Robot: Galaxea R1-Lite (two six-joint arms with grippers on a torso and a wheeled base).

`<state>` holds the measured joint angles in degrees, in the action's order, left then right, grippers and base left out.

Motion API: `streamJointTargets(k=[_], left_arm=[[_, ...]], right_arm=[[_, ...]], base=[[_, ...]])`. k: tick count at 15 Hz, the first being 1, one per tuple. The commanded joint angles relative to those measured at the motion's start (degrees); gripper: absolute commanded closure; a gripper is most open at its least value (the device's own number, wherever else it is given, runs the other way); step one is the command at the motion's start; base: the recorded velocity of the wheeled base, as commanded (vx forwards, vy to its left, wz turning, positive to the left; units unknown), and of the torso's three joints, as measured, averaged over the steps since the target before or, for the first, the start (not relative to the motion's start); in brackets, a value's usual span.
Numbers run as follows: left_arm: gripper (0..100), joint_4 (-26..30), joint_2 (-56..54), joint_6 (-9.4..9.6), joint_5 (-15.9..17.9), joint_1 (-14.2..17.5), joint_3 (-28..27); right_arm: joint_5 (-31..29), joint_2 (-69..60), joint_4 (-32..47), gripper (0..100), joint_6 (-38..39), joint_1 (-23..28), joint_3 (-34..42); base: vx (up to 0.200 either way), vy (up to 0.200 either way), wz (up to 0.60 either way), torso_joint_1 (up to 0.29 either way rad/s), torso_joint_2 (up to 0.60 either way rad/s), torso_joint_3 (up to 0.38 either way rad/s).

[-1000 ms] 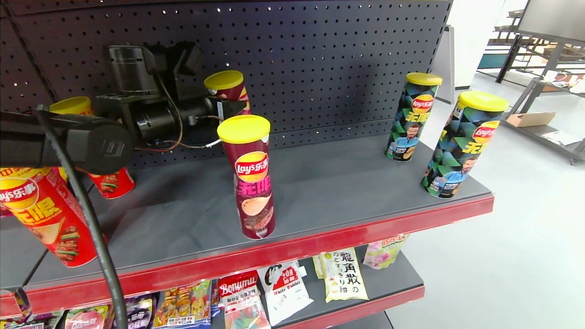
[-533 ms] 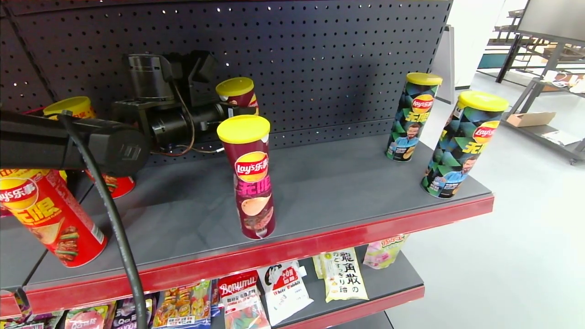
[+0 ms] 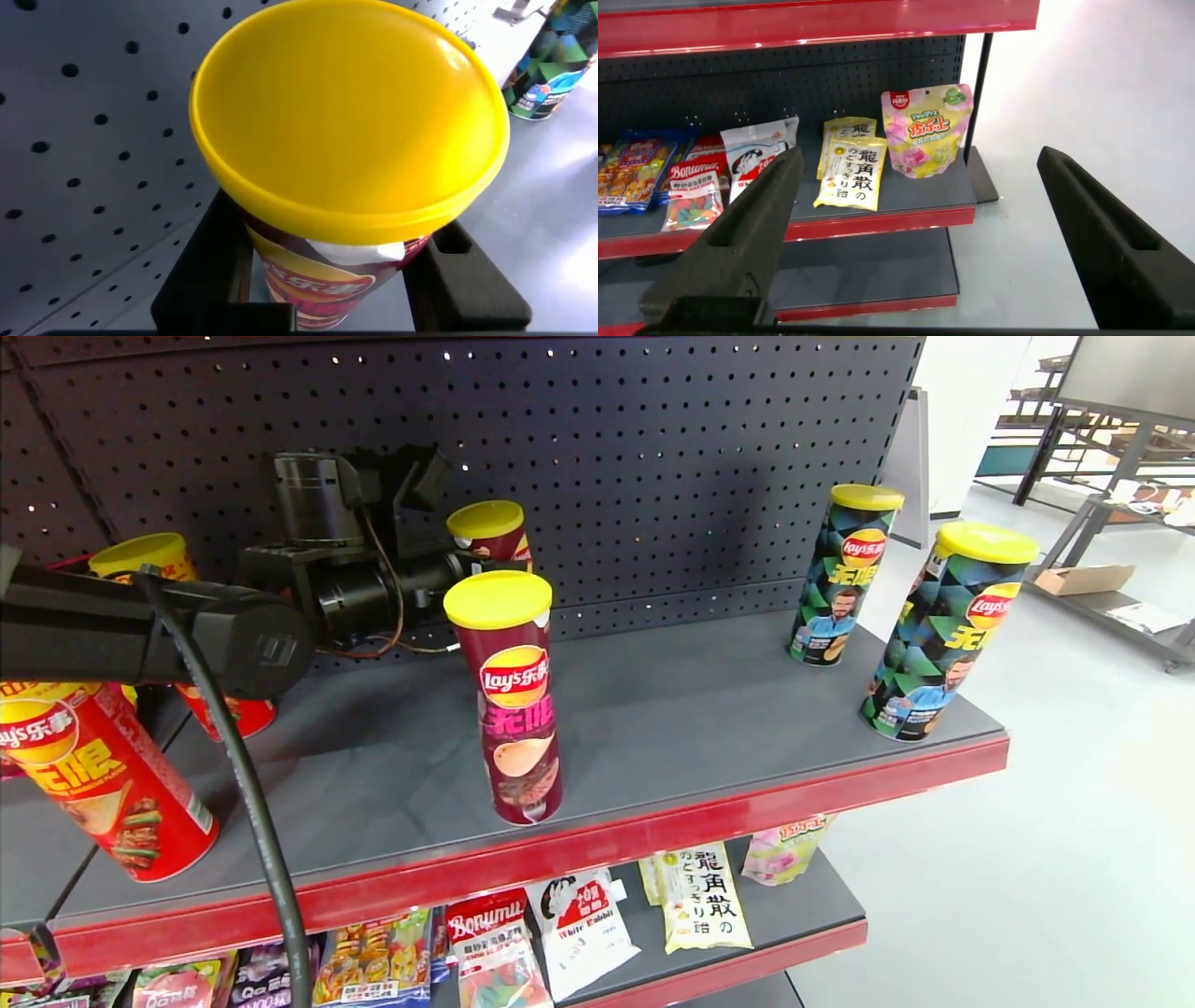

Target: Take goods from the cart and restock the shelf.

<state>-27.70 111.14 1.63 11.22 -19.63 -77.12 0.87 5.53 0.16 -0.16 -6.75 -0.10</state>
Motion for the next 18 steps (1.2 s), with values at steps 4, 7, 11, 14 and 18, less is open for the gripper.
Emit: streamJointTargets(k=[4,7,11,14,18], left_arm=[[100,2.21,-0.4,3.11,0.03,-0.06,0.3],[100,2.38,-0.49,3.11,1.62,0.03,0.39],[100,2.56,-0.66,3.2,2.76,0.03,0.39],[0,2.47,-0.66,3.29,2.76,0.12,0.3],[0,2.56,-1.45,3.2,2.85,0.38,1.09]], right_arm=[[0.01,0.09,0.02,0,-0.02,-0.01,0.01],[0.01,0.09,0.02,0,-0.02,-0.01,0.01],[0.01,0.09,0.02,0,-0.02,-0.01,0.01],[0.01,0.09,0.02,0,-0.02,-0.01,0.01],[0.01,0.09,0.02,0,-0.02,-0.01,0.01]], base=[[0.0,0.0,0.0,0.0,0.0,0.0],[0.0,0.0,0.0,0.0,0.0,0.0],[0.0,0.0,0.0,0.0,0.0,0.0],[0.0,0.0,0.0,0.0,0.0,0.0],[0.0,0.0,0.0,0.0,0.0,0.0]])
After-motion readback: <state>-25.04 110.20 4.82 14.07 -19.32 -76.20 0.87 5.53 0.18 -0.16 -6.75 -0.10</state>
